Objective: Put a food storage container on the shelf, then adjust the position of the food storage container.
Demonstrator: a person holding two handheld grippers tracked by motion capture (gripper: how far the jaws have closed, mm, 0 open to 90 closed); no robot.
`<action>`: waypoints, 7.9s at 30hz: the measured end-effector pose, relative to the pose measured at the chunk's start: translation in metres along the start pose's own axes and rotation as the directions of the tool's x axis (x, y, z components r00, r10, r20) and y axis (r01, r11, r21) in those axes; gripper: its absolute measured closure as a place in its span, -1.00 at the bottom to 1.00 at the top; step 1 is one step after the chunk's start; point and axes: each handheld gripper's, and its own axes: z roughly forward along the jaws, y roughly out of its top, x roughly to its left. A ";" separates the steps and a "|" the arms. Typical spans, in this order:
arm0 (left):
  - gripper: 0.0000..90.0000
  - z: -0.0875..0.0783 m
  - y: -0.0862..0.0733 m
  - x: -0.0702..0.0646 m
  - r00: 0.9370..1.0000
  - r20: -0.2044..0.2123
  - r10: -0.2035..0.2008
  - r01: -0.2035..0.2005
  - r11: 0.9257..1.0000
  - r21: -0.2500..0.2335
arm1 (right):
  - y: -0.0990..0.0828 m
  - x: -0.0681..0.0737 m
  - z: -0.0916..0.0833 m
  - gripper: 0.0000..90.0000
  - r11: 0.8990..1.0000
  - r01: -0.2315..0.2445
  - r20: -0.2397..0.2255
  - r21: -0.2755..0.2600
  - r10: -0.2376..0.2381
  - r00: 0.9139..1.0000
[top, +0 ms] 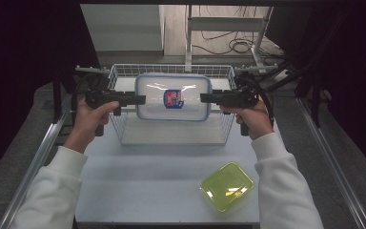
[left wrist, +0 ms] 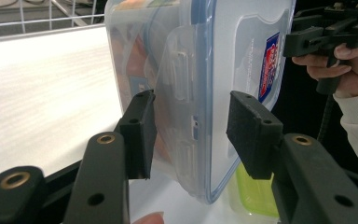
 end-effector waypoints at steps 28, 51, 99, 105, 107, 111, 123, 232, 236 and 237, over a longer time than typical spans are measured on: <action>0.04 0.025 0.022 0.043 0.981 -0.011 -0.196 0.195 0.980 -0.048 | 0.022 -0.040 0.033 -0.04 0.978 -0.206 0.041 -0.045 0.208 0.977; -0.53 0.005 0.000 0.007 0.993 -0.066 -0.095 0.090 0.993 -0.074 | -0.024 -0.010 0.009 0.96 0.997 -0.073 0.132 0.025 0.070 0.989; -0.47 0.019 -0.160 -0.018 0.995 -0.077 -0.070 0.078 0.991 0.106 | -0.150 -0.007 -0.024 -0.11 0.995 0.006 0.098 0.103 -0.016 0.995; -0.46 0.029 -0.179 -0.020 0.995 -0.081 -0.054 0.068 0.981 0.180 | -0.180 -0.010 -0.028 -0.10 0.990 -0.003 0.097 0.142 -0.010 0.995; -0.46 0.031 -0.186 -0.023 0.996 -0.083 -0.046 0.062 0.977 0.202 | -0.189 -0.013 -0.030 -0.10 0.986 -0.017 0.101 0.167 0.000 0.995; -0.46 0.031 -0.189 -0.024 0.995 -0.091 -0.038 0.057 0.976 0.210 | -0.196 -0.016 -0.035 -0.09 0.985 -0.034 0.104 0.166 0.017 0.994; -0.48 0.031 -0.200 -0.026 0.993 -0.111 -0.043 0.066 0.975 0.214 | -0.216 -0.006 -0.053 0.05 0.982 -0.031 0.128 0.186 0.007 0.992; -0.49 0.039 -0.208 -0.016 0.990 -0.125 -0.058 0.087 0.967 0.240 | -0.241 -0.001 -0.009 0.97 0.947 -0.052 0.335 0.318 -0.061 0.940; -0.49 0.039 -0.208 -0.016 0.990 -0.126 -0.056 0.085 0.967 0.240 | -0.241 0.007 0.002 0.97 0.946 -0.048 0.279 0.320 -0.045 0.959; -0.49 0.039 -0.208 -0.016 0.990 -0.127 -0.056 0.085 0.967 0.241 | -0.241 0.008 0.005 0.97 0.944 -0.042 0.273 0.326 -0.052 0.961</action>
